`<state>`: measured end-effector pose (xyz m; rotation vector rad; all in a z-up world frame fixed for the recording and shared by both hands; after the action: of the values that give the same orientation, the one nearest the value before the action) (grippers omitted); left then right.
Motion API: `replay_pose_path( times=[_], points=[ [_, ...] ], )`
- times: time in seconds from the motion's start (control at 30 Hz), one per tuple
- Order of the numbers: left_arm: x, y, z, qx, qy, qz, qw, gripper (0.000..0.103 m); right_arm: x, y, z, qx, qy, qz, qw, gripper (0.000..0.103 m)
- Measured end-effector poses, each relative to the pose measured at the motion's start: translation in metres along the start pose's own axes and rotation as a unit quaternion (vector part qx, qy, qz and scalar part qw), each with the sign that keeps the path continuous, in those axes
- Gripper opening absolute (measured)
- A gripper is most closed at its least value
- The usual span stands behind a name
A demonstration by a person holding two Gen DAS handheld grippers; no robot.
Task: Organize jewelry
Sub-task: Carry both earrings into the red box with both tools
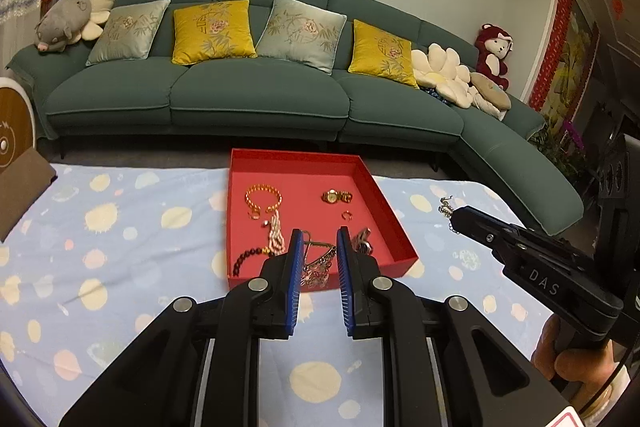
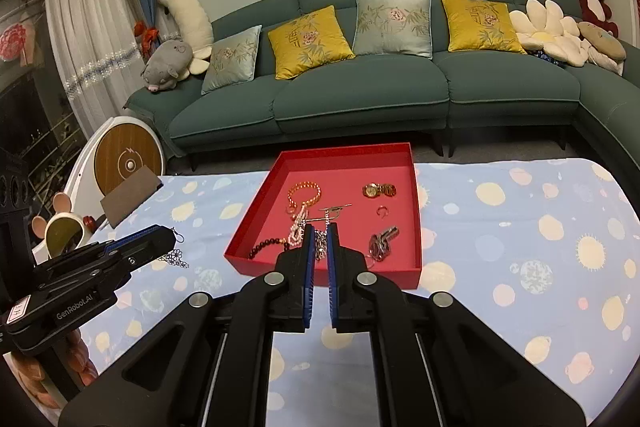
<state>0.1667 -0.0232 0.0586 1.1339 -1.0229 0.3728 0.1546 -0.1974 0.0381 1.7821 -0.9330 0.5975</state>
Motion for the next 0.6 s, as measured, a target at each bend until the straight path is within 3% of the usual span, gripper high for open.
replay_pose_path(
  times=[0.27,0.43,0.6],
  points=[
    [0.034,-0.062,-0.010,0.013,-0.017,-0.001,0.9998,0.015,0.036,-0.043,0.010,-0.004,-0.027,-0.001,1.000,0.005],
    [0.031,-0.107,-0.010,0.029,-0.052,-0.027,0.9979,0.015,0.041,-0.081,0.027,-0.014,-0.055,-0.027,0.998,0.005],
    [0.021,-0.142,-0.016,0.030,-0.046,-0.050,0.9972,0.015,0.039,-0.114,0.016,-0.022,-0.026,-0.045,0.998,0.005]
  ],
)
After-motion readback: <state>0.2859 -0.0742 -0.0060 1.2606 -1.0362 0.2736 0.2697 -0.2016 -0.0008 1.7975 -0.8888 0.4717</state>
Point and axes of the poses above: each gripper's, at about its wrist camera, not at the fingertips, and y roughly against the way its jaws point, z to its right, x to its top, the point moved 3 cm from there along -y, roughly the way its jaws point, and after that the axes turned 11 degrees about -y, right-handed, at the moved point
